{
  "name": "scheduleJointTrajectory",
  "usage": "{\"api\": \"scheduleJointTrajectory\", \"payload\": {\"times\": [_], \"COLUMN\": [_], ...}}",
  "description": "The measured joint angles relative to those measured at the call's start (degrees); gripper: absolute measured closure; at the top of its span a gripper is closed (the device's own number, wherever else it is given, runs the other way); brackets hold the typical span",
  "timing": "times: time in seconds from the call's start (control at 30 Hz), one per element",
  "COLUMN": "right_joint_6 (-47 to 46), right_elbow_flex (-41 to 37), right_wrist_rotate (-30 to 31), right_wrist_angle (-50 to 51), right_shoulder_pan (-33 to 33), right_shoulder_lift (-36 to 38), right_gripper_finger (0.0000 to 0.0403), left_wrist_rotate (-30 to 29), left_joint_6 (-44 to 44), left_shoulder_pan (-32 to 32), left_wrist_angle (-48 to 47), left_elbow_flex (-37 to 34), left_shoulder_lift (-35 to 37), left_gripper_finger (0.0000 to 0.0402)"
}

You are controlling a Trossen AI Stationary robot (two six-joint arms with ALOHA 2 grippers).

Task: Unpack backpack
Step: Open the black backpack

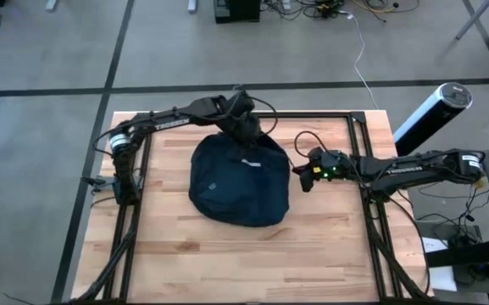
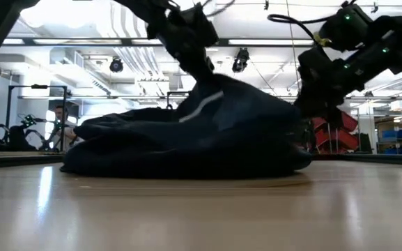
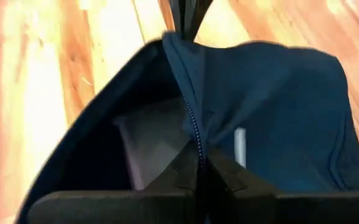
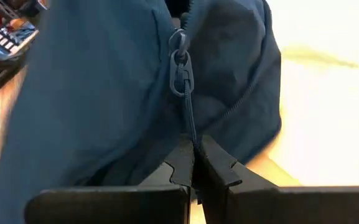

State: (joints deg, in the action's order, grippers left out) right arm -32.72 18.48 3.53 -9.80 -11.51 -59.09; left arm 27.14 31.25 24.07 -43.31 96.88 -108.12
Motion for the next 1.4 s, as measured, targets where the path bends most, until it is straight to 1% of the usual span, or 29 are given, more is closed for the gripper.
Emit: {"api": "scheduleJointTrajectory", "payload": {"times": [0.13, 0.27, 0.33, 0.47, 0.53, 0.6, 0.7, 0.77, 0.83, 0.9, 0.97, 1.13, 1.27, 1.3, 1.4], "right_joint_6": [1.6, 2.4, 2.7, 2.4, 1.8, 1.3, 1.2, 0.8, 0.4, 0.3, -0.3, -1.9, -4.8, -5.6, -8.4], "right_elbow_flex": [2.2, 3.8, 4.5, 4.5, 4.5, 4.5, 4.5, 4.5, 4.5, 4.5, 4.5, 4.5, 4.5, 4.5, 4.5], "right_wrist_rotate": [0.1, 0.1, 0.1, -0.1, -0.6, -0.6, -0.5, -0.5, -0.5, -0.5, -0.5, 1.5, 2.3, 2.5, 2.7], "right_wrist_angle": [0.2, 0.1, 0.1, 0.1, 0.1, 0.1, 0.1, 0.0, 0.1, 0.1, 0.1, 0.1, 0.1, 0.1, 0.1], "right_shoulder_pan": [0.0, 0.0, 0.0, 0.0, 0.0, 0.1, 0.1, 0.1, 0.1, 0.1, 0.1, 0.1, 0.0, 0.0, 0.7], "right_shoulder_lift": [-2.5, -4.3, -5.0, -5.2, -5.2, -5.2, -5.2, -5.2, -5.2, -5.2, -5.2, -5.3, -5.8, -5.9, -6.7], "right_gripper_finger": [0.0403, 0.0403, 0.0403, 0.0403, 0.0403, 0.0403, 0.0403, 0.0403, 0.0403, 0.0403, 0.0403, 0.0403, 0.0403, 0.0403, 0.0403], "left_wrist_rotate": [-0.9, -4.0, -5.7, -14.0, -14.6, -14.8, -14.2, -11.8, -7.1, -2.8, -0.7, -0.7, -2.3, -2.9, -5.1], "left_joint_6": [-0.3, -0.4, -0.4, -0.2, -0.3, -0.6, -0.6, -0.7, -0.7, -1.7, -3.7, -9.5, -12.8, -13.4, -13.8], "left_shoulder_pan": [-0.4, -0.3, -0.3, -0.3, -0.1, -0.2, -1.0, -1.5, -2.1, -2.7, -3.4, -3.5, -3.3, -3.2, -2.9], "left_wrist_angle": [3.3, 4.7, 5.0, 4.8, 4.2, 3.4, 4.2, 5.7, 8.9, 14.9, 22.9, 40.7, 52.9, 55.2, 54.3], "left_elbow_flex": [0.0, 0.0, -0.1, -0.1, -0.2, 0.4, 1.1, 1.1, 0.2, -1.7, -4.5, -11.3, -11.6, -11.4, -8.0], "left_shoulder_lift": [0.3, -2.5, -4.4, -6.7, -6.3, -4.5, -0.2, 1.9, 2.6, 2.5, 1.5, -3.8, -10.2, -11.9, -18.3], "left_gripper_finger": [0.0394, 0.0365, 0.0344, 0.0289, 0.0264, 0.0244, 0.0228, 0.0226, 0.0228, 0.0236, 0.0247, 0.0275, 0.0297, 0.0303, 0.0318]}}
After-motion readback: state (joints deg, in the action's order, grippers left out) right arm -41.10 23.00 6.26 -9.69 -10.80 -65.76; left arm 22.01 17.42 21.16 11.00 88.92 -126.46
